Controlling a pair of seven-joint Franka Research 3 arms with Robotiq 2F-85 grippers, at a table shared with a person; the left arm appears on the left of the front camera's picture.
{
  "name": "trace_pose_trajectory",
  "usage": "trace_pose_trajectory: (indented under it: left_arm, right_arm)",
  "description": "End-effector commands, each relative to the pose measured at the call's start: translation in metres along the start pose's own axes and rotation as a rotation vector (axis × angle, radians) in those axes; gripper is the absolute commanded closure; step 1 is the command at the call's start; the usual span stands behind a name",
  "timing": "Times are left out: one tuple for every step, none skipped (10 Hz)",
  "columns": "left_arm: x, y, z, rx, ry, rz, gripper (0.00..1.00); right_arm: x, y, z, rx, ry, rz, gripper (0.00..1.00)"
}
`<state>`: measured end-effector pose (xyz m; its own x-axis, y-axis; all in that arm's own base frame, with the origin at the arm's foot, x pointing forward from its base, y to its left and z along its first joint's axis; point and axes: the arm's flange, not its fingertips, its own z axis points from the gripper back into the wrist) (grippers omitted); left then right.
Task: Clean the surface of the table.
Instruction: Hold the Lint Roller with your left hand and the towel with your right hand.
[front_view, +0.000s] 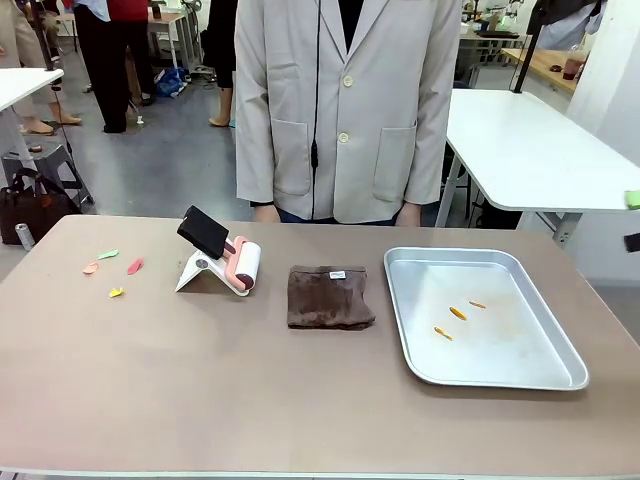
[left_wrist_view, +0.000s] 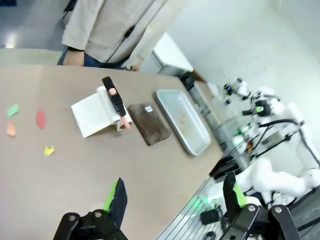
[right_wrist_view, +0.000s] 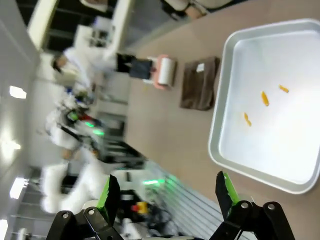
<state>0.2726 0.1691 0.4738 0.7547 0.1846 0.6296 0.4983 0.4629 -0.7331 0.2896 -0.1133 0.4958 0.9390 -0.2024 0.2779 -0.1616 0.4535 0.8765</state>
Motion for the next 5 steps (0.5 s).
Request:
trace_pose_trajectory:
  left_arm:
    - [-0.015, 0.028, 0.013, -0.057, -0.074, 0.032, 0.0]
    - [-0.027, 0.038, 0.024, -0.065, -0.125, 0.056, 0.0]
    - [-0.04, 0.047, 0.03, -0.079, -0.177, 0.091, 0.0]
    - [-0.044, 0.049, 0.025, -0.085, -0.206, 0.118, 0.0]
    - [-0.046, 0.047, 0.017, -0.096, -0.233, 0.127, 0.0]
  right_arm:
    - [0.031, -0.033, 0.019, 0.124, -0.04, -0.075, 0.0]
    - [0.031, -0.048, 0.027, 0.146, -0.074, -0.096, 0.0]
    - [0.029, -0.063, 0.035, 0.172, -0.101, -0.128, 0.0]
    - [0.028, -0.074, 0.037, 0.175, -0.109, -0.148, 0.0]
    - [0.027, -0.084, 0.039, 0.184, -0.121, -0.163, 0.0]
